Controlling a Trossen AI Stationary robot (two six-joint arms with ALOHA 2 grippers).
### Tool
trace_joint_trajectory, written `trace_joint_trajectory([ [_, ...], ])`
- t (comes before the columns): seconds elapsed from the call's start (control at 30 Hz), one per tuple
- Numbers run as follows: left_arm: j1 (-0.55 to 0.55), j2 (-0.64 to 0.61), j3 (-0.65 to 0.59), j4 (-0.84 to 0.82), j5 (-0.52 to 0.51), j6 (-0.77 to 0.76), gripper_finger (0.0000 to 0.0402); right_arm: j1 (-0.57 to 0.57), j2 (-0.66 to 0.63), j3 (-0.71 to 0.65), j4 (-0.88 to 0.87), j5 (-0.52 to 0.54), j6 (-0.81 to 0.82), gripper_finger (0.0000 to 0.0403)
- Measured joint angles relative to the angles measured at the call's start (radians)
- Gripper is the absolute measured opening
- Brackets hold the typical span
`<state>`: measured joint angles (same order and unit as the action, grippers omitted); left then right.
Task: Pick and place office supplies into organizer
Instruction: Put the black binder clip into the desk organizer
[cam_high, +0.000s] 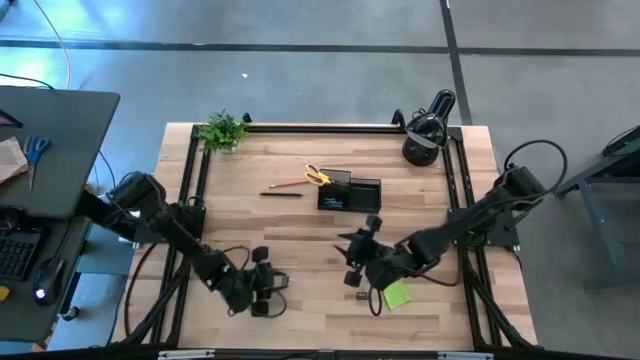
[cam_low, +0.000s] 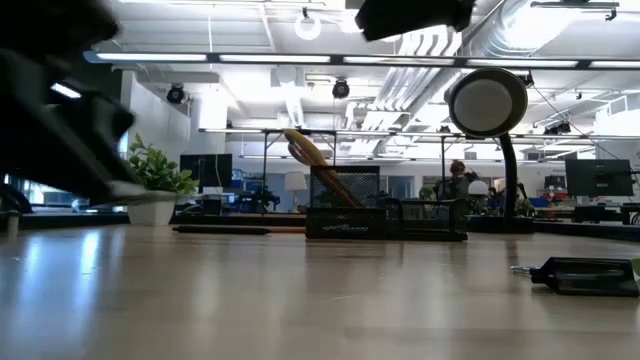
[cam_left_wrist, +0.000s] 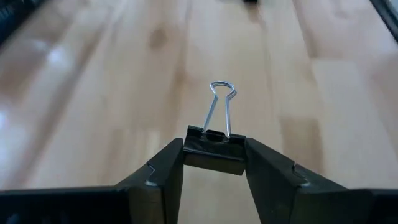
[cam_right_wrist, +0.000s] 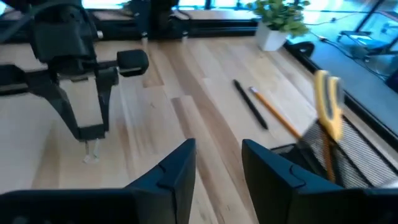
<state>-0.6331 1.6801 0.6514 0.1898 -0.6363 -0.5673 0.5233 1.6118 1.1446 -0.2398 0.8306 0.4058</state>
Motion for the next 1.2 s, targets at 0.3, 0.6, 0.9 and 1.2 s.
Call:
trace_joint_trajectory([
  [0.3, 0.292, -0.076, 0.013, 0.191, 0.085, 0.367, 0.0135, 0.01, -0.017, 0.0, -0.081, 0.043, 0.042, 0.0124],
  [0.6, 0.625, -0.074, 0.133, 0.195, 0.281, 0.718, 0.0136, 0.01, -0.017, 0.0, -0.119, 0.082, 0.06, 0.0124],
  [0.9, 0.765, -0.074, 0.138, 0.172, 0.353, 0.754, 0.0136, 0.01, -0.016, 0.0, -0.137, 0.086, 0.118, 0.0124],
  [1.2, 0.772, -0.027, 0.135, 0.195, 0.409, 0.798, 0.0136, 0.002, -0.016, -0.001, -0.087, 0.075, 0.13, 0.0124],
])
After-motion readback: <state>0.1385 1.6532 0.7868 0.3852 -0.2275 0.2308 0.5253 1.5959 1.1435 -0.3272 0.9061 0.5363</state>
